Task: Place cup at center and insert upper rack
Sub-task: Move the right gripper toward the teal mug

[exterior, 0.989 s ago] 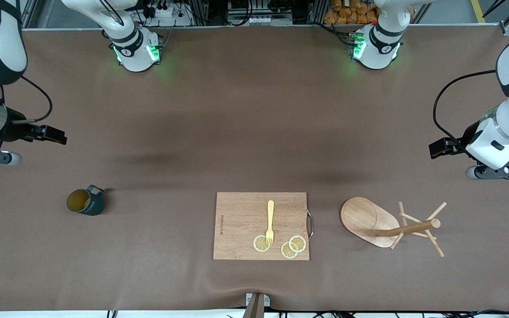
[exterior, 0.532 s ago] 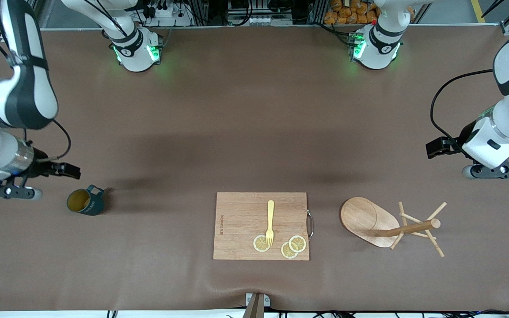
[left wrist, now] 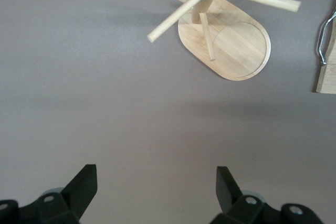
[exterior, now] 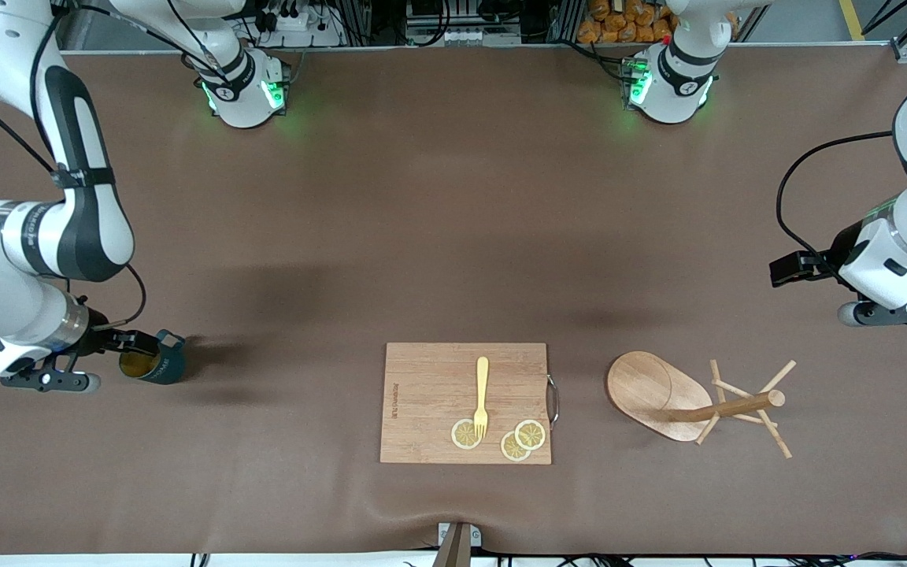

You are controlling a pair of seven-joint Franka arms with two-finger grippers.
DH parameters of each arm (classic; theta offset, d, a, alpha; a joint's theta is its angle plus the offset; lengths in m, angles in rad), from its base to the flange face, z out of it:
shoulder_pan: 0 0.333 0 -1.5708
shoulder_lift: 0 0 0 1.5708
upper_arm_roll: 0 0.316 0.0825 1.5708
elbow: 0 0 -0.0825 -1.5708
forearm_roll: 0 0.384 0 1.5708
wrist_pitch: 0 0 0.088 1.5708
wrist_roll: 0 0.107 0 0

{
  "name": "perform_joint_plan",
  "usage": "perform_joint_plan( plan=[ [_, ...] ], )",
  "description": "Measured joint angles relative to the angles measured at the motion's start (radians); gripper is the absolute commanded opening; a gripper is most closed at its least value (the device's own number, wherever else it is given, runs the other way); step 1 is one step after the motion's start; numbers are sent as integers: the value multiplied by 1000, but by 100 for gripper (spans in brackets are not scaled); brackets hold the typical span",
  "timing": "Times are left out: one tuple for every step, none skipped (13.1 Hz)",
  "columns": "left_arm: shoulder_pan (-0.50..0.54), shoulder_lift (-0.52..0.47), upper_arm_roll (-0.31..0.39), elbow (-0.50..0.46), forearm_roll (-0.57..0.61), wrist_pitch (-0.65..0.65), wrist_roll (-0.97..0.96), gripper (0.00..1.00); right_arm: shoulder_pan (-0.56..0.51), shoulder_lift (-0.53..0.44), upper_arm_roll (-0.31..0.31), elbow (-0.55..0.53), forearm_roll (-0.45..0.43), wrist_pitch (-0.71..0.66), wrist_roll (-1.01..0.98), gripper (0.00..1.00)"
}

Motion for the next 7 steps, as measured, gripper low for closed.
perform_joint_plan(
  plan=[
    [0,0,0,0,0,0,0,100,0,20,0,14,0,4,0,90],
    [0,0,1,1,1,0,0,100,0,41,0,26,0,13,-1,88],
    [0,0,1,1,1,0,0,100,0,64,0,35,0,27,-1,87],
    [0,0,2,2,1,0,0,100,0,86,0,40,0,43,-1,86],
    [0,0,3,2,1,0,0,100,0,106,0,44,0,59,-1,83],
    [0,0,3,3,1,0,0,100,-1,123,0,48,0,72,-1,80],
    [0,0,3,3,1,0,0,100,-1,138,0,51,0,79,-1,77]
  ],
)
